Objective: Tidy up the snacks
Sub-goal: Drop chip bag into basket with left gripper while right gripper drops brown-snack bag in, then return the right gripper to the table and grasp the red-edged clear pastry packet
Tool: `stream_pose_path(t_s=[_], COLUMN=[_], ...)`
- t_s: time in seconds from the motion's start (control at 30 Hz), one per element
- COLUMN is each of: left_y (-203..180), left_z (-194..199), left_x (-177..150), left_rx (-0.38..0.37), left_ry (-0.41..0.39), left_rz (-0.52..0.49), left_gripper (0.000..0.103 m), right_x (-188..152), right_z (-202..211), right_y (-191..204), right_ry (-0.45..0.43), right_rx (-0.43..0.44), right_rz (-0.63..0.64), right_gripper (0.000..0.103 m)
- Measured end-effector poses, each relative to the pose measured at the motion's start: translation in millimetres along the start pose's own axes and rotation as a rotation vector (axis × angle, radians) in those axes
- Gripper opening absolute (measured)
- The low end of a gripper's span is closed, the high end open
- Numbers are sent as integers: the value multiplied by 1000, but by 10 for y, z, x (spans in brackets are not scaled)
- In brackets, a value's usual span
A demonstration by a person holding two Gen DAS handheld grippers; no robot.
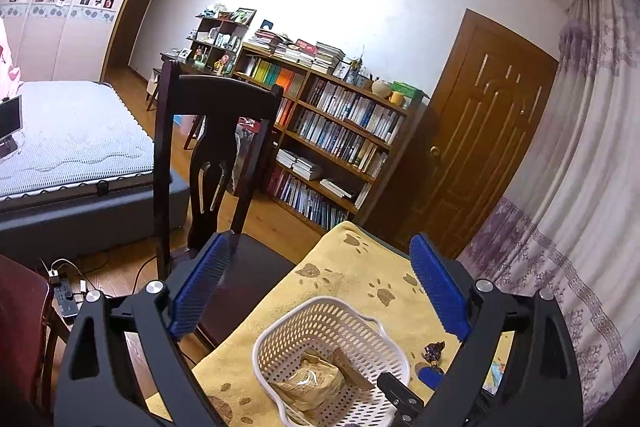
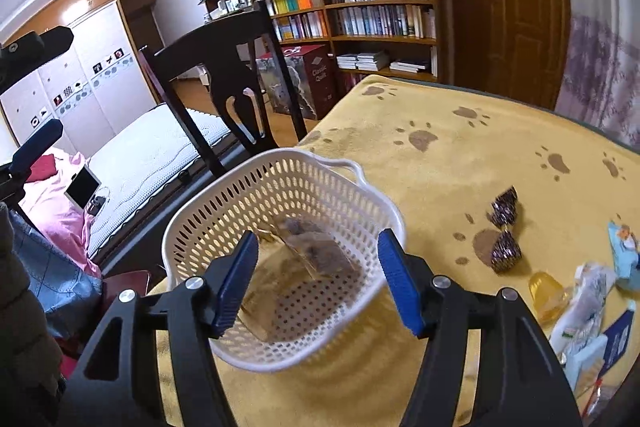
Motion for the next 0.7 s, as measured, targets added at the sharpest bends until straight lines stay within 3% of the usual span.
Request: stream_pose_path(t_s=[0.33,0.7], left_y=[-96,-167], left_z=[-22,-2], left_x=[-16,-56], left_rx=[-20,-35], left_ry=[8,10], left_rz=[-21,-46], left_gripper=[93,93], right_x=[-257,-546], right_z=[207,577], right_y=[-197,-887], right_ry=[-27,-56], right_rx=[-65,-160], right_rz=[-2,-135], right_gripper=[63,63])
Point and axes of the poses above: each gripper's, at about its wrist camera, not at the fingertips, and z roughly against the way its jaws point, y to its left, x to its top, the point moved 1 cm from there along -z, roughly the way its jaws point, and after that the axes turned 6 degrees about -z, right-handed, at the moved point
